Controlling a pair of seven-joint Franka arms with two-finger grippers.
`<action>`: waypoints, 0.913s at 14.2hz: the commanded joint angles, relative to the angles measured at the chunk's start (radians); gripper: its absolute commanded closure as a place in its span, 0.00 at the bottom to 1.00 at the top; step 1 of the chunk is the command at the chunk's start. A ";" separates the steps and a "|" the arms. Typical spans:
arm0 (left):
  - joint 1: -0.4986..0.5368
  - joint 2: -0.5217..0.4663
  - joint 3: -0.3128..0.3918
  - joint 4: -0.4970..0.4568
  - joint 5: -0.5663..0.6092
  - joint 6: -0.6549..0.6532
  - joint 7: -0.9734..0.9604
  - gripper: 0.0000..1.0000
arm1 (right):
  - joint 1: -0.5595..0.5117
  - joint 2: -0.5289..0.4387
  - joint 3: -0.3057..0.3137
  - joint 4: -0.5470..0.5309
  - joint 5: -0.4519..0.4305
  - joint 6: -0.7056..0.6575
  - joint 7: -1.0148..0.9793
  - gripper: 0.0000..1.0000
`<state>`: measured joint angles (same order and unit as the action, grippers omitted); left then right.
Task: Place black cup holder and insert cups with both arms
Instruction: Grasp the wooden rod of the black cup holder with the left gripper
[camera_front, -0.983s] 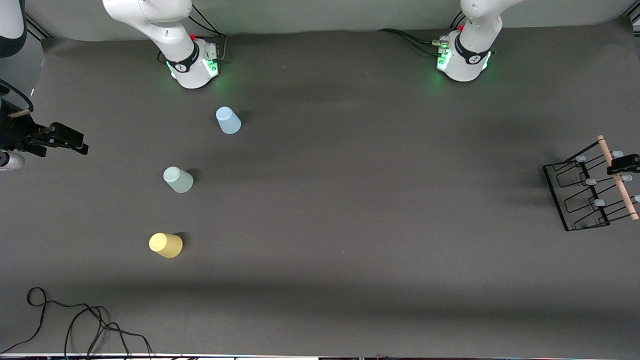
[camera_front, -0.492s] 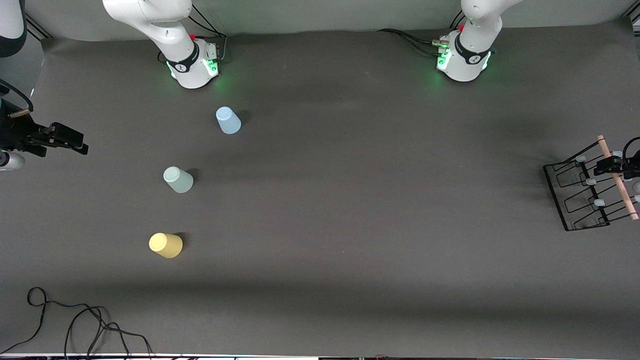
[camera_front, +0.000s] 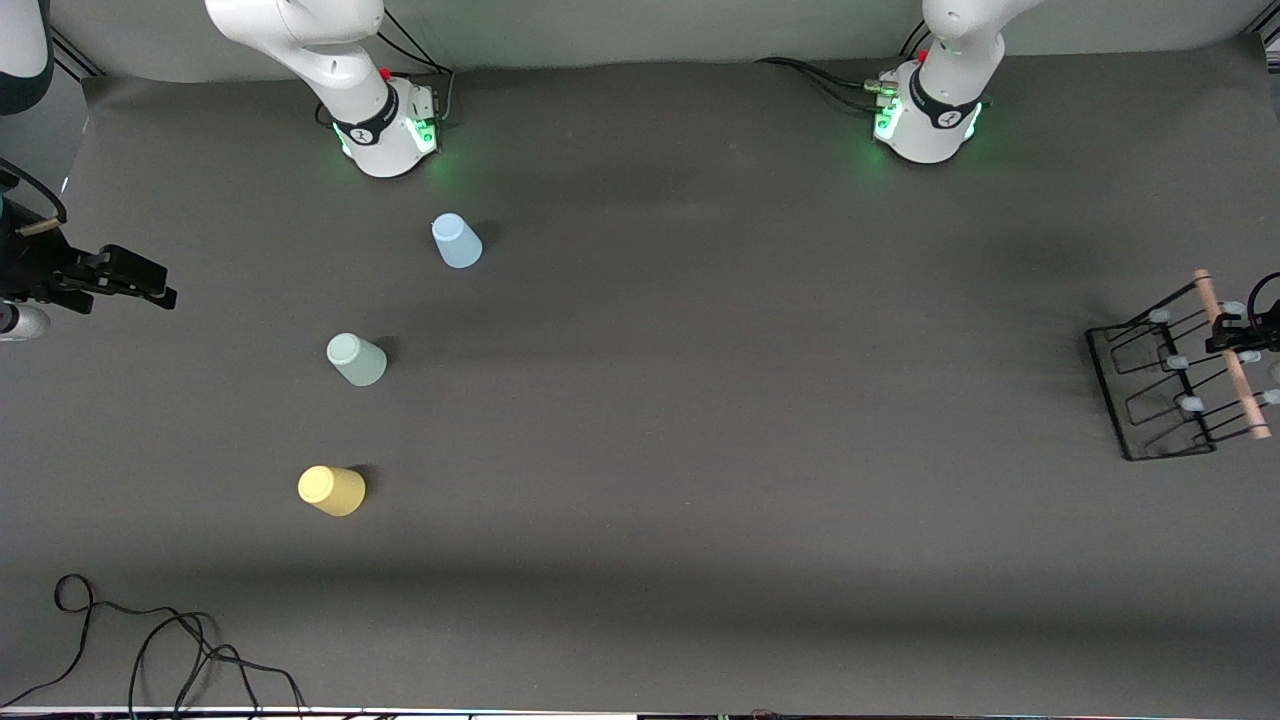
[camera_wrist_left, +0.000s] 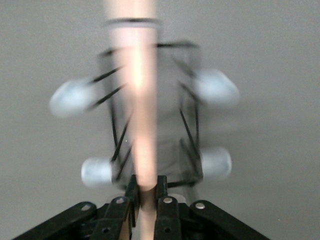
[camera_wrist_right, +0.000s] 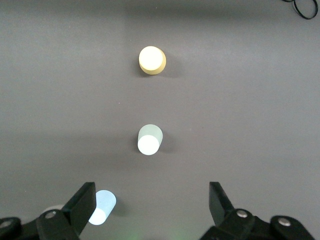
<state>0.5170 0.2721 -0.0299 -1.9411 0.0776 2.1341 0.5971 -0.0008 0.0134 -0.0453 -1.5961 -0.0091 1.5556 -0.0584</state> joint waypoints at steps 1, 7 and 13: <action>0.006 -0.025 -0.008 -0.015 -0.027 -0.003 0.007 1.00 | -0.008 -0.004 0.005 0.004 0.008 0.008 0.015 0.00; -0.106 -0.044 -0.039 0.154 -0.111 -0.247 -0.087 1.00 | -0.008 -0.003 0.007 0.004 0.008 0.008 0.015 0.00; -0.342 -0.065 -0.041 0.261 -0.127 -0.335 -0.388 1.00 | -0.008 -0.004 0.007 0.002 0.008 0.008 0.015 0.00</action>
<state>0.2625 0.2214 -0.0862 -1.7095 -0.0388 1.8423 0.3312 -0.0008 0.0135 -0.0453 -1.5961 -0.0091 1.5556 -0.0584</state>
